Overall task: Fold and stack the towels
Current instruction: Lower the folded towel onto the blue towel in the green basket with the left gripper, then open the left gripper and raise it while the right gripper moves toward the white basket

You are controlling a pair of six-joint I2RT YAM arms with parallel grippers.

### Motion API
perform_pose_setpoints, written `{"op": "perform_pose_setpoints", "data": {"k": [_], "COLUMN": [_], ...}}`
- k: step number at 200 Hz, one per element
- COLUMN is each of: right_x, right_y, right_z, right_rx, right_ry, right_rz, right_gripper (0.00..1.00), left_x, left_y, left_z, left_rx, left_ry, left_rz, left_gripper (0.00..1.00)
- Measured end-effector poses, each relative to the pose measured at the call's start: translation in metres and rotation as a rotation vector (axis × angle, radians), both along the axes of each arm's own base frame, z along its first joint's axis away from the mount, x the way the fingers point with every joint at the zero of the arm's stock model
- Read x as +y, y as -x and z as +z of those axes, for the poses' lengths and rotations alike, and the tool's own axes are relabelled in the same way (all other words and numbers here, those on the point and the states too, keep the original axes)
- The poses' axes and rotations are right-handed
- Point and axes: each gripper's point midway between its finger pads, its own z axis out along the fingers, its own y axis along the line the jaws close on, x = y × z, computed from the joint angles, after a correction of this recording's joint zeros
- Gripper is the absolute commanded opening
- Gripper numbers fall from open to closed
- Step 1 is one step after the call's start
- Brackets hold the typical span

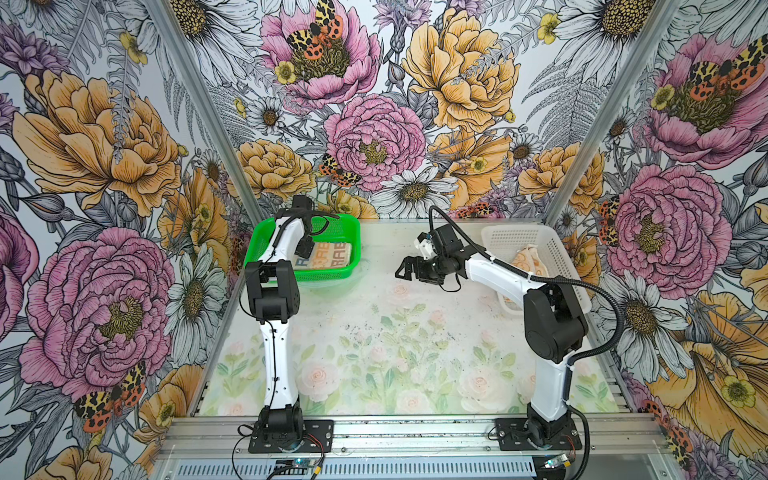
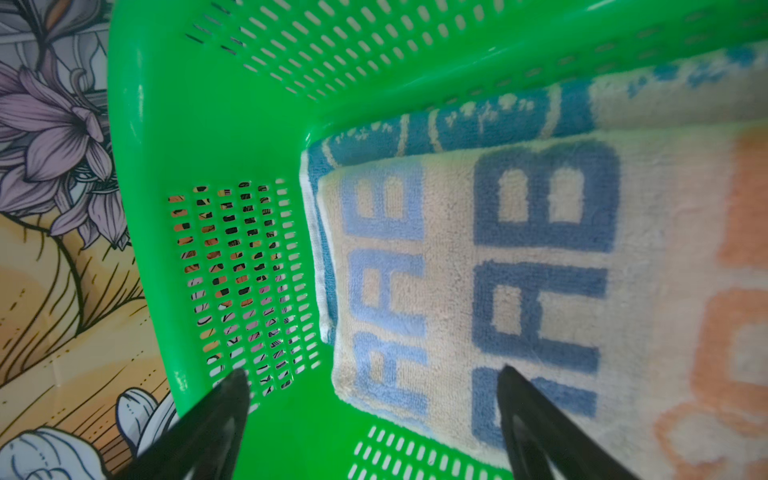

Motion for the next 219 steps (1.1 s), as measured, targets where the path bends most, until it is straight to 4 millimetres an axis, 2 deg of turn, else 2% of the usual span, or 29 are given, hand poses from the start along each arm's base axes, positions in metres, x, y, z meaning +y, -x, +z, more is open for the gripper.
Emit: {"op": "perform_pose_setpoints", "data": {"k": [30,43,64,77,90,107,125,141,160,180,199,219], "right_x": [-0.002,-0.007,-0.020,-0.037,-0.063,-0.110,-0.164,-0.210,-0.255,-0.290,-0.316,-0.331], "right_y": [0.001,0.002,0.000,-0.005,-0.014,-0.029,-0.040,-0.045,-0.043,-0.037,-0.030,-0.026], "right_z": [0.000,0.002,0.016,0.029,0.046,0.071,0.094,0.102,0.094,0.074,0.059,0.050], "right_rx": [0.004,0.005,-0.020,-0.046,-0.078,-0.132,-0.180,-0.197,-0.169,-0.112,-0.070,-0.048], "right_ry": [0.006,0.015,0.034,0.045,0.058,0.077,0.102,0.126,0.164,0.205,0.253,0.295], "right_rz": [-0.001,-0.005,-0.026,-0.060,-0.119,-0.236,-0.369,-0.482,-0.592,-0.677,-0.746,-0.792], "right_gripper": [0.99,0.99,0.99,0.99,0.99,0.99,0.99,0.99,0.99,0.99,0.99,0.99], "left_x": [-0.002,-0.007,-0.025,-0.043,-0.065,-0.096,-0.128,-0.154,-0.183,-0.213,-0.247,-0.290], "left_y": [0.000,-0.001,-0.003,-0.003,-0.001,0.007,0.012,0.014,0.017,0.020,0.026,0.033], "left_z": [0.003,0.010,0.037,0.057,0.078,0.097,0.106,0.106,0.105,0.109,0.114,0.126], "left_rx": [-0.019,-0.041,-0.107,-0.154,-0.207,-0.258,-0.282,-0.290,-0.294,-0.313,-0.328,-0.366], "left_ry": [-0.001,0.002,0.012,0.023,0.035,0.050,0.063,0.070,0.067,0.063,0.055,0.061], "left_rz": [0.023,0.029,0.018,0.000,-0.029,-0.078,-0.136,-0.185,-0.238,-0.289,-0.349,-0.425], "left_gripper": [0.99,0.99,0.99,0.99,0.99,0.99,0.99,0.99,0.99,0.99,0.99,0.99]}}
